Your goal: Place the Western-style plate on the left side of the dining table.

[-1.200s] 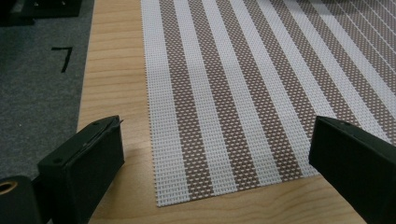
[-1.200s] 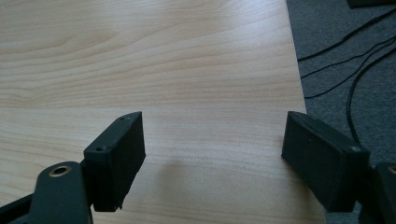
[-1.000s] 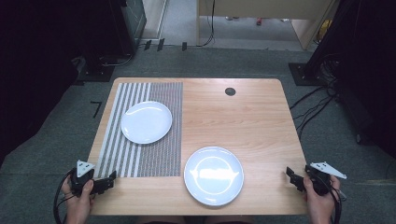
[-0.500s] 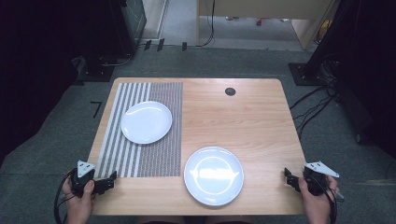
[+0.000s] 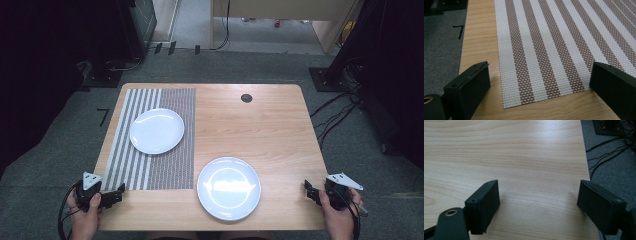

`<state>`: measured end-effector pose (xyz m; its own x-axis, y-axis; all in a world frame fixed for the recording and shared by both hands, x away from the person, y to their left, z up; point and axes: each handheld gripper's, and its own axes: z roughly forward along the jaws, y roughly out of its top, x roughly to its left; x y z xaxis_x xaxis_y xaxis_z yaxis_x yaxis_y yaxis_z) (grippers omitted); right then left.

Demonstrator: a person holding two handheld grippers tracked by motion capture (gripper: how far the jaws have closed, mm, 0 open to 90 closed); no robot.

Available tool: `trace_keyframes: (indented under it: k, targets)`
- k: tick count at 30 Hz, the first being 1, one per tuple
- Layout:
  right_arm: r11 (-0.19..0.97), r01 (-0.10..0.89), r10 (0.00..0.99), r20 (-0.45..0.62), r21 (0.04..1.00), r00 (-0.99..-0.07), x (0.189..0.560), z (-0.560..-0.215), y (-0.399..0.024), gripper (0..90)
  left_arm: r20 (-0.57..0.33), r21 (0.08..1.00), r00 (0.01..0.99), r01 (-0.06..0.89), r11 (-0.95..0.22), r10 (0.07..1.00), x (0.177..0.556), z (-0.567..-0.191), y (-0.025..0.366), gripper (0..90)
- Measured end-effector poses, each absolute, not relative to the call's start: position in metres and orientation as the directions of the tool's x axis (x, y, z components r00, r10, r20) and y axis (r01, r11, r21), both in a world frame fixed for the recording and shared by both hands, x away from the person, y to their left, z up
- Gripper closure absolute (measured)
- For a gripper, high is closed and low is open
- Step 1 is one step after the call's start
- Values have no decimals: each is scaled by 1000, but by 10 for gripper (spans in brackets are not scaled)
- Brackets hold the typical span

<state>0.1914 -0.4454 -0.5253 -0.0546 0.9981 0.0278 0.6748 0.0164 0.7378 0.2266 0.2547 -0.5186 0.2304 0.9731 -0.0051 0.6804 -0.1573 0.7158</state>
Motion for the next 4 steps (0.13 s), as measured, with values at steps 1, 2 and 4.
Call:
trace_keyframes:
  k: [1,2,4]
  targets:
    - [15,674,998,28,738,-54,191,-525,-445,176,-5,716,230,680,-157,973,227,-519,255,32]
    - [16,674,998,28,738,-54,191,-525,-445,176,-5,716,230,680,-157,973,227,-519,255,32]
    - [16,674,998,28,739,-54,191,-525,-445,176,-5,716,230,680,-157,973,227,-519,255,32]
